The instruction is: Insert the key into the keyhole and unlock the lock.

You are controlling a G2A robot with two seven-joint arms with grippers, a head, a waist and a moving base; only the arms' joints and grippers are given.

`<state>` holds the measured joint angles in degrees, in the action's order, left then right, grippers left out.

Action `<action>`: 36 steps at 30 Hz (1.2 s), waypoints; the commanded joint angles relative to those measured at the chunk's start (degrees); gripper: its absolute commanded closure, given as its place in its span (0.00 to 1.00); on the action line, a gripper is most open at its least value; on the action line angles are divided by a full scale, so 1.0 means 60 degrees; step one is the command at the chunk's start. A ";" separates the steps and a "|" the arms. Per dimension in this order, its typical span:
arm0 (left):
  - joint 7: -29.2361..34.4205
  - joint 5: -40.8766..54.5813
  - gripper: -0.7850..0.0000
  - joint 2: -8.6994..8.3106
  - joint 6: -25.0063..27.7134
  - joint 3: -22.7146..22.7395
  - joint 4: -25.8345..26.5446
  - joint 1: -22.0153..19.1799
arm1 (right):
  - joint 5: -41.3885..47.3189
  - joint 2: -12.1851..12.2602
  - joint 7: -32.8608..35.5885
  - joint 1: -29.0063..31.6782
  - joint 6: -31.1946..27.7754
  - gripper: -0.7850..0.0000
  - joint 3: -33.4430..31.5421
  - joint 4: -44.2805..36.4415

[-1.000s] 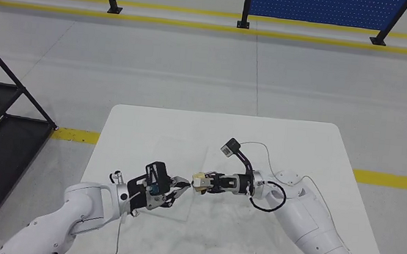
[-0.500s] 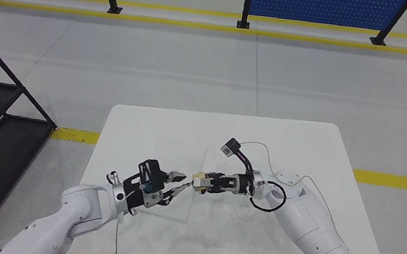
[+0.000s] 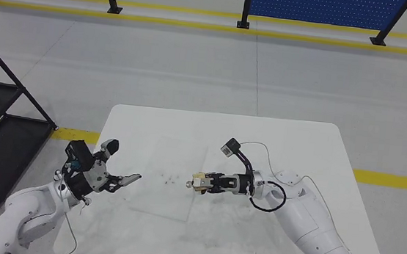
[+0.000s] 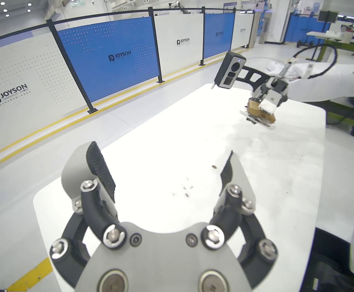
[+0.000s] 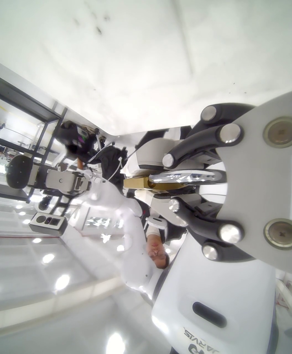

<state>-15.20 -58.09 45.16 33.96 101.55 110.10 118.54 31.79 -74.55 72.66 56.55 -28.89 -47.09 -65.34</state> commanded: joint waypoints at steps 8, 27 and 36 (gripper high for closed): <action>0.0009 -0.0018 0.00 -0.0001 -0.0017 -0.0020 0.0006 -0.0013 | -0.0095 0.0007 -0.0100 0.0001 0.0026 1.00 -0.0016 0.0022; 0.0009 -0.0018 0.00 -0.0001 -0.0017 -0.0020 0.0006 -0.0013 | -0.8422 0.0921 -0.3750 0.1697 0.6730 1.00 -0.0747 -0.3852; 0.0009 -0.0018 0.00 -0.0001 -0.0017 -0.0020 0.0006 -0.0013 | -0.9065 0.0942 -0.3107 0.1590 0.7627 1.00 -0.0508 -0.3785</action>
<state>-15.14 -58.20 45.15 33.86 101.43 110.13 118.46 -22.56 -68.86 53.79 66.26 16.73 -50.26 -88.33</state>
